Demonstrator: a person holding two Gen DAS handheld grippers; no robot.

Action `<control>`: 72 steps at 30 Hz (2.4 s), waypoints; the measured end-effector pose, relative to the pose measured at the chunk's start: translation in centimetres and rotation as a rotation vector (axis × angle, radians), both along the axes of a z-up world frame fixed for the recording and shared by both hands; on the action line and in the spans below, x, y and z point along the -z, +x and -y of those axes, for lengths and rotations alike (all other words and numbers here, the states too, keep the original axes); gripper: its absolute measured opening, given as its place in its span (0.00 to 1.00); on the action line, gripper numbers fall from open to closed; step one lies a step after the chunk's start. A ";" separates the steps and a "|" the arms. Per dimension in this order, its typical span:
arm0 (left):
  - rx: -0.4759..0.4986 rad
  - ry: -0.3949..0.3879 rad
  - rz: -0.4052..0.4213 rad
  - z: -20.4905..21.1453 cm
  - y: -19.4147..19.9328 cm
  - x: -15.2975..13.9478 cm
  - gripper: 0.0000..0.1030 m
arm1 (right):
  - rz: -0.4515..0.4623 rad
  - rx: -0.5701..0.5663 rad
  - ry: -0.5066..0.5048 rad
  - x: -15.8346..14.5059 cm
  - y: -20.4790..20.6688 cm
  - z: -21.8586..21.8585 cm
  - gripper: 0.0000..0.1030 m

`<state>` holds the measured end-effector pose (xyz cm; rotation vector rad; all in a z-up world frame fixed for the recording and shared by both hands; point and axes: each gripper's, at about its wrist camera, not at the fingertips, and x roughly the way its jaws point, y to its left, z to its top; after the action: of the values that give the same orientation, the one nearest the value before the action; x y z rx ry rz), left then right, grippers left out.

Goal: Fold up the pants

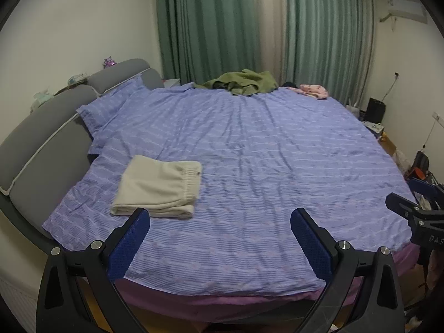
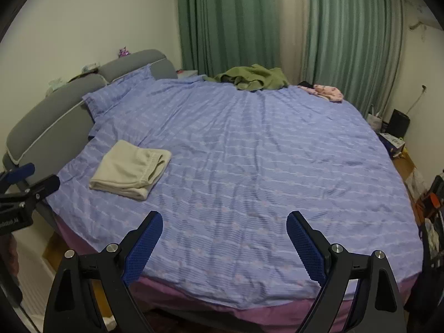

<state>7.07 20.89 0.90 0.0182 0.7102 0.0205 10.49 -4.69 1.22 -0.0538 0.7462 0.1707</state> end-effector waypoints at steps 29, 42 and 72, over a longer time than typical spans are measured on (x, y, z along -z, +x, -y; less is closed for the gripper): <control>0.128 -0.002 0.076 6.5 -3.6 -3.6 1.00 | 0.098 0.142 0.062 -4.0 -7.5 6.0 0.89; 0.140 -0.005 0.088 6.7 -4.0 -3.8 1.00 | 0.114 0.144 0.059 -4.4 -8.2 6.2 0.89; 0.144 0.031 0.139 7.8 -3.4 -4.7 1.00 | 0.125 0.169 0.054 -4.8 -8.1 6.9 0.89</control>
<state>3.64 13.11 5.56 0.0970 0.5684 -0.1046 2.42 -11.64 6.04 0.0500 0.6175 0.0260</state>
